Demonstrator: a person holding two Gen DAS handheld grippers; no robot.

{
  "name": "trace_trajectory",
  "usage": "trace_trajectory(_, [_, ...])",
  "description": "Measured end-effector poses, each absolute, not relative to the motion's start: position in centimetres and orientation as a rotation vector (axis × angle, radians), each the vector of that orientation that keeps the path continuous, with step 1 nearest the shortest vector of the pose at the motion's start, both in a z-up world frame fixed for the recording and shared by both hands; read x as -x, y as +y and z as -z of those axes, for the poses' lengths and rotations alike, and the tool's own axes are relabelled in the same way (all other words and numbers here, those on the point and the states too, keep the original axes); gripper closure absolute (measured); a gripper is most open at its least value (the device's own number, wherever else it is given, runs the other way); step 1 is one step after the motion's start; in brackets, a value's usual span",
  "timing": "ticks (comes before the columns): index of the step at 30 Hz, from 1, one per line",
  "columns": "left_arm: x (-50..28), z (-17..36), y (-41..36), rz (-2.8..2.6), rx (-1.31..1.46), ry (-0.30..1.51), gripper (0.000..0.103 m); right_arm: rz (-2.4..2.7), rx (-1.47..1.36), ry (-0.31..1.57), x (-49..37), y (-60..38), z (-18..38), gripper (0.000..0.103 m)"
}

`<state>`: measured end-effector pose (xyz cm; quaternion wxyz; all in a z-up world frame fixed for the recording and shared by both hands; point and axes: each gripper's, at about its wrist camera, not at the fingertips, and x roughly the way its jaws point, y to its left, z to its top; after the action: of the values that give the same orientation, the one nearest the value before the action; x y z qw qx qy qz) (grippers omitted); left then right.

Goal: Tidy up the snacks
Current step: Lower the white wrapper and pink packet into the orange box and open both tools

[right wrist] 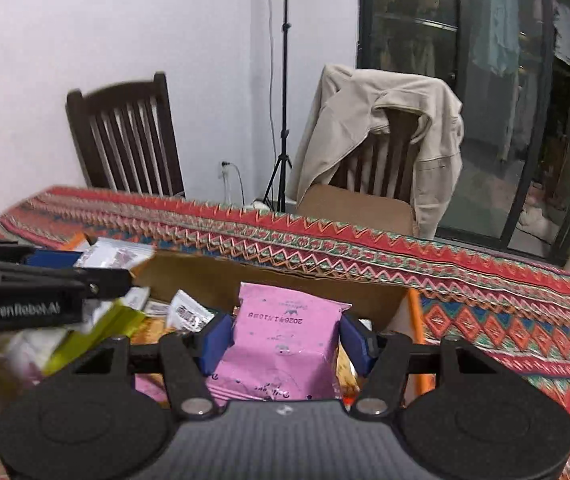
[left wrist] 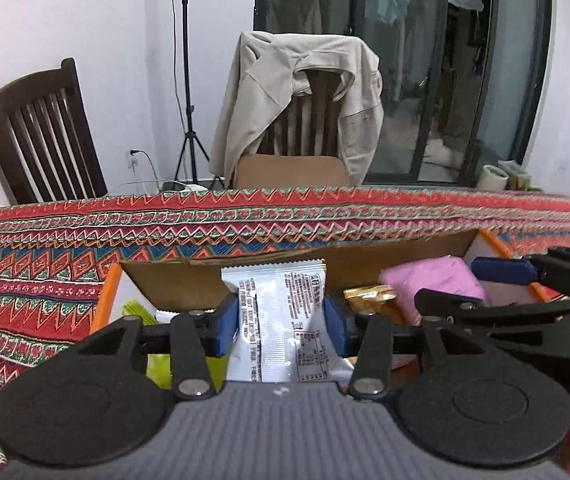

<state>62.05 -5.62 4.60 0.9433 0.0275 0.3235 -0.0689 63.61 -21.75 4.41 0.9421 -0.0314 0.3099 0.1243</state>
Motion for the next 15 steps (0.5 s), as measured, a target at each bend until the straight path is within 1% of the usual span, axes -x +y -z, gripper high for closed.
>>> trace_trajectory(1, [-62.0,-4.1,-5.7,0.138,-0.066,0.661,0.055,-0.247,0.057,0.634,-63.9,-21.7,-3.9,0.039])
trace_trajectory(3, [-62.1,-3.5,-5.7,0.14,-0.084,0.671,0.054,-0.223,0.023,0.671,-64.5,-22.0,-3.4,0.033])
trace_trajectory(4, [-62.0,-3.5,-5.6,0.143,-0.078,0.667,0.053,-0.232,0.012,0.649,-64.3,-22.2,-3.5,0.028])
trace_trajectory(6, [-61.9,-3.5,-5.6,0.139,-0.078,0.65,0.046,-0.235,0.004,0.62,-63.7,-22.4,-3.5,0.017])
trace_trajectory(10, [-61.8,-3.6,-5.8,0.135,-0.081,0.655,0.041,-0.225,0.011,0.623,-63.5,-22.4,-3.4,0.017])
trace_trajectory(12, [-61.5,-4.3,-5.7,0.116,-0.077,0.657,0.036,-0.228,0.008,0.611,-63.2,-22.4,-3.5,0.017])
trace_trajectory(15, [-60.2,-6.2,-5.3,0.098,-0.086,0.65,0.033,-0.24,-0.039,0.569,-62.3,-23.2,-4.4,0.017])
